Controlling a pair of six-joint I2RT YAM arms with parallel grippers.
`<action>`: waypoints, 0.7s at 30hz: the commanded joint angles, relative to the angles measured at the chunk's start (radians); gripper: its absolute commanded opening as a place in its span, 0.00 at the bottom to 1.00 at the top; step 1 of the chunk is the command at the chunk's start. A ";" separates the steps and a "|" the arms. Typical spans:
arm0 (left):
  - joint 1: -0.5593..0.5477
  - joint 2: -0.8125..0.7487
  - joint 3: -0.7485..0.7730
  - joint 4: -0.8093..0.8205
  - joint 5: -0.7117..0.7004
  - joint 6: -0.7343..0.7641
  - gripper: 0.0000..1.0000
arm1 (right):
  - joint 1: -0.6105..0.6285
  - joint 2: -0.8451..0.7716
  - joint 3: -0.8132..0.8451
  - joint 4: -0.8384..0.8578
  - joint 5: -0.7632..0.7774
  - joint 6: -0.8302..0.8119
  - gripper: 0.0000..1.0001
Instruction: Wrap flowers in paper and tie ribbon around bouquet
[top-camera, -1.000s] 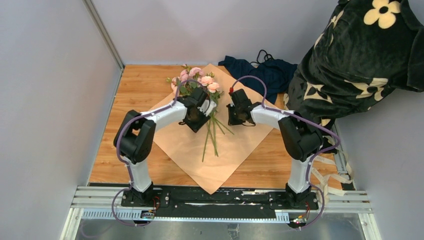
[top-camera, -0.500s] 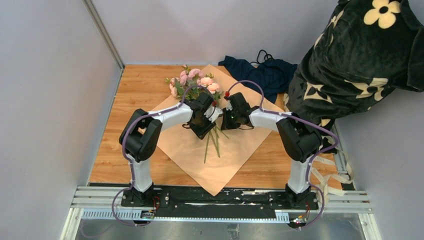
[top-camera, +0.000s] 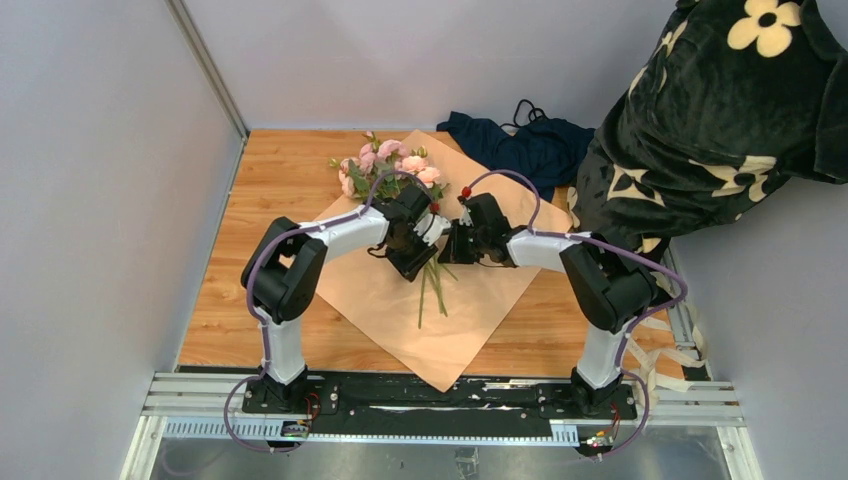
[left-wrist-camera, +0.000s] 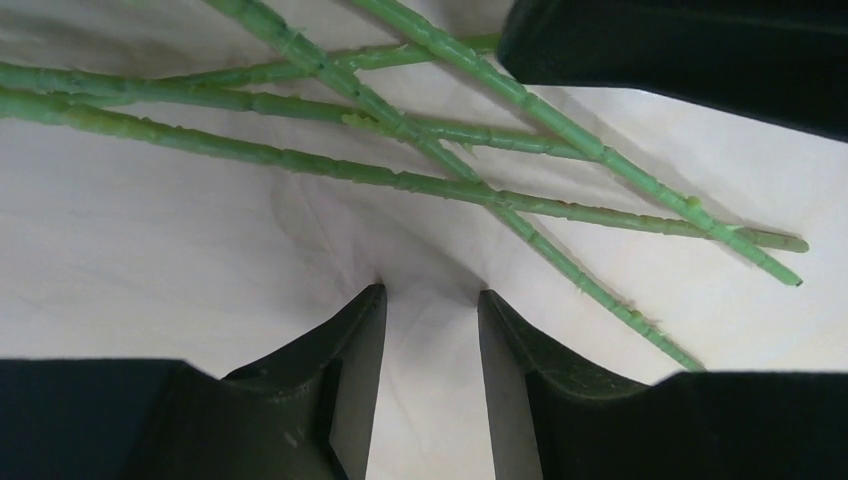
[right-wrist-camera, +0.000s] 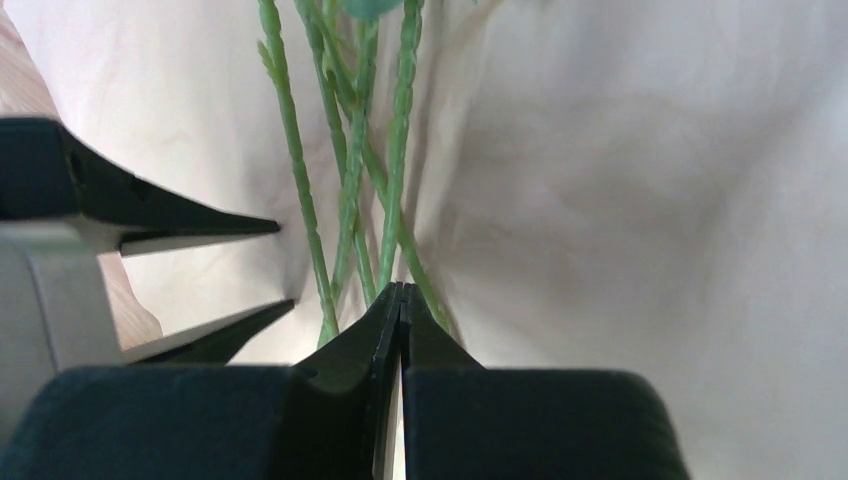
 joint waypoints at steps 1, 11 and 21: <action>-0.008 0.009 0.025 0.119 0.068 -0.035 0.43 | 0.046 -0.057 -0.079 -0.119 -0.007 -0.040 0.03; 0.117 -0.179 0.065 -0.026 -0.045 0.016 0.53 | -0.063 -0.100 0.108 -0.300 0.146 -0.203 0.07; 0.448 0.070 0.335 0.053 -0.332 -0.045 0.49 | -0.145 0.225 0.596 -0.336 0.293 -0.306 0.08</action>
